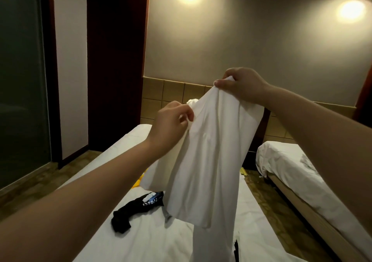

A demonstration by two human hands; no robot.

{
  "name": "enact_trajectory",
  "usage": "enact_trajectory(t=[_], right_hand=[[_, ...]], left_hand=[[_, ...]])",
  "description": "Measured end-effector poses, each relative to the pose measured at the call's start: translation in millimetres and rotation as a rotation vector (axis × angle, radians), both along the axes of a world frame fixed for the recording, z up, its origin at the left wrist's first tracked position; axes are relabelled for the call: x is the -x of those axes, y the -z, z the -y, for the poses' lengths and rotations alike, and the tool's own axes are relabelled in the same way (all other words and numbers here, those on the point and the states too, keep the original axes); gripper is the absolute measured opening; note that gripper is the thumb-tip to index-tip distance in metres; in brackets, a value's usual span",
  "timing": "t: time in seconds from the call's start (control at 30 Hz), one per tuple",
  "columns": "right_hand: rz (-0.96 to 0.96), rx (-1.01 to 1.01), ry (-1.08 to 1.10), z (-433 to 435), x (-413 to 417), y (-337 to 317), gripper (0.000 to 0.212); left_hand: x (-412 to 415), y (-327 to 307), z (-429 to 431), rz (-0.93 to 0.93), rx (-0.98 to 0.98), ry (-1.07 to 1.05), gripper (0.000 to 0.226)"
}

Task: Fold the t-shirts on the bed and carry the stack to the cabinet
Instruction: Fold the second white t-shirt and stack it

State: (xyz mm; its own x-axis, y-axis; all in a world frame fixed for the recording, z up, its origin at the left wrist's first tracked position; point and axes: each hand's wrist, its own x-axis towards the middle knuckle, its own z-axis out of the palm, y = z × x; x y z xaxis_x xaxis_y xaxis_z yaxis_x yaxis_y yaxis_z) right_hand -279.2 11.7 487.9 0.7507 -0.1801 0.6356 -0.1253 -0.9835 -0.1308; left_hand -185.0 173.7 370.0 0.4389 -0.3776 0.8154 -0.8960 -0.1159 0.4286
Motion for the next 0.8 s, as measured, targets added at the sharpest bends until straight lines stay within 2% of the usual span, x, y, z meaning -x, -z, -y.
enact_trajectory(t=[0.2, 0.3, 0.57, 0.67, 0.8], right_hand=[[-0.004, 0.049, 0.001, -9, -5, 2, 0.037], [-0.012, 0.07, -0.005, -14, -6, 3, 0.039], [-0.025, 0.063, -0.045, -20, -2, 3, 0.036], [-0.029, 0.068, -0.053, -22, -3, 4, 0.03], [-0.028, 0.067, -0.076, -28, -5, 6, 0.036]], left_hand=[[15, 20, -1, 0.038, 0.033, -0.021, 0.014], [19, 27, 1, 0.06, 0.014, -0.041, 0.016], [1, 36, 2, -0.019, 0.061, -0.023, 0.013], [0, 39, 2, -0.029, 0.04, -0.019, 0.019], [1, 39, 6, -0.047, -0.041, -0.102, 0.027]])
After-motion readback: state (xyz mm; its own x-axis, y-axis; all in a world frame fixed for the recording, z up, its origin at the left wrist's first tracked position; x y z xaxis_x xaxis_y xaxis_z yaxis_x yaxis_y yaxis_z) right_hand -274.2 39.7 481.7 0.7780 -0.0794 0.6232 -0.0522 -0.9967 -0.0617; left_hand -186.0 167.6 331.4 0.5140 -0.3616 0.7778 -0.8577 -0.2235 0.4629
